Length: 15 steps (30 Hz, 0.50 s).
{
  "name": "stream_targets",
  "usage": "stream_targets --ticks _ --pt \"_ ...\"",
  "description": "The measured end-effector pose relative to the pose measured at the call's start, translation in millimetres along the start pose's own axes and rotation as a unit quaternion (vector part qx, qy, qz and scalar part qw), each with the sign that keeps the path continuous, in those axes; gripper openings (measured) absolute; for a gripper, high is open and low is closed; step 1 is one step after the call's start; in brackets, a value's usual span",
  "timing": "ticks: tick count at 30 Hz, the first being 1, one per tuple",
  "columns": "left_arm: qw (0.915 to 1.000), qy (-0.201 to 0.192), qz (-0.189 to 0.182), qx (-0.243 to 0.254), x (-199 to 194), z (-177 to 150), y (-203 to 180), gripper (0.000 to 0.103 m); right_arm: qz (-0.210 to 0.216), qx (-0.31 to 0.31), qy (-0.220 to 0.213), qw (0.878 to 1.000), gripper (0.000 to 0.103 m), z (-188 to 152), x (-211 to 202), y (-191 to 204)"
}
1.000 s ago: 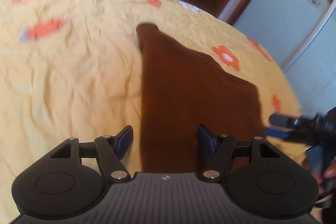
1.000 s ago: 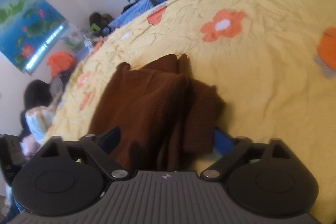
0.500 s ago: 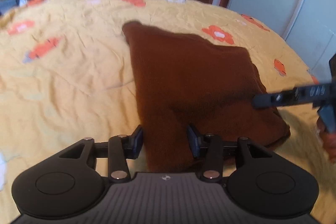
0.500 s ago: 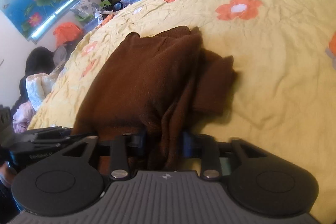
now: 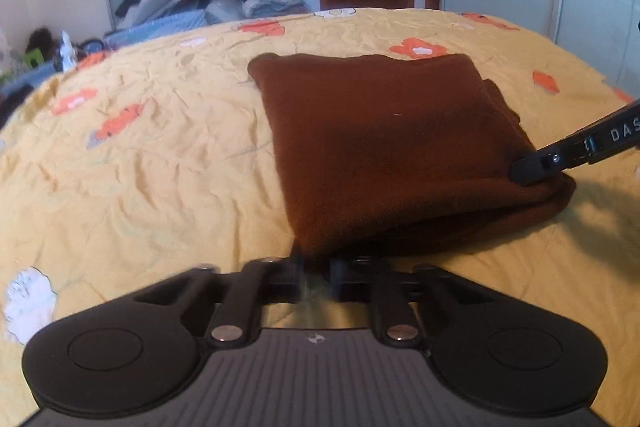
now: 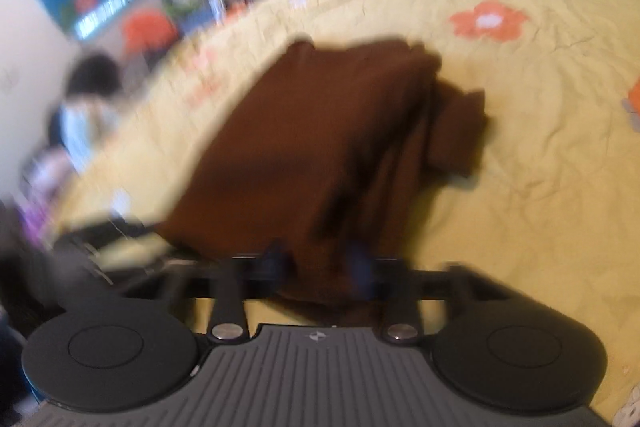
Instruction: Fold small clothes
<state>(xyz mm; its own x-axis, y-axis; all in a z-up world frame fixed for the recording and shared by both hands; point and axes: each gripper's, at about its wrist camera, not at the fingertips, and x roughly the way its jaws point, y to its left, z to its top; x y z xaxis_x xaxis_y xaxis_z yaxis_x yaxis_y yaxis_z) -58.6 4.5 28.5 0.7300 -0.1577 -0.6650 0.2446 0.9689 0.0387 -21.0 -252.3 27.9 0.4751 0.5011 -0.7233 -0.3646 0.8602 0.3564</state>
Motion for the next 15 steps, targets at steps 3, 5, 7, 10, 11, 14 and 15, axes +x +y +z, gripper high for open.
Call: stream_targets --ticks 3,5,7,10,11,14,15 --pt "1.0000 -0.001 0.000 0.003 -3.0 -7.4 1.7 0.009 0.003 0.002 -0.023 1.000 0.011 6.0 -18.6 -6.5" --pt "0.9999 -0.007 0.007 0.011 -4.1 -10.9 -1.6 0.008 -0.009 0.015 -0.026 1.000 0.011 5.1 -20.6 -19.6" --pt "0.9999 -0.006 0.008 0.009 -4.2 -10.4 -1.6 0.008 -0.004 0.009 -0.007 1.000 0.012 -6.1 -7.6 -23.3" --pt "0.9998 0.005 0.014 0.016 -9.2 -9.1 -0.3 0.009 0.005 0.027 -0.011 1.000 0.035 -0.1 -18.5 -22.0" --pt "0.9996 0.008 0.018 0.021 -12.5 -9.4 0.1 0.009 0.008 0.042 -0.017 0.999 0.058 4.8 -25.5 -23.7" --pt "0.9997 0.008 0.011 0.019 -19.8 -7.3 2.6 0.010 0.012 0.049 -0.091 0.995 0.068 23.2 -52.9 -22.6" --pt "0.9997 0.008 0.013 0.020 -18.0 -5.3 1.5 0.011 0.020 0.050 -0.105 0.993 0.068 31.7 -56.5 -20.0"
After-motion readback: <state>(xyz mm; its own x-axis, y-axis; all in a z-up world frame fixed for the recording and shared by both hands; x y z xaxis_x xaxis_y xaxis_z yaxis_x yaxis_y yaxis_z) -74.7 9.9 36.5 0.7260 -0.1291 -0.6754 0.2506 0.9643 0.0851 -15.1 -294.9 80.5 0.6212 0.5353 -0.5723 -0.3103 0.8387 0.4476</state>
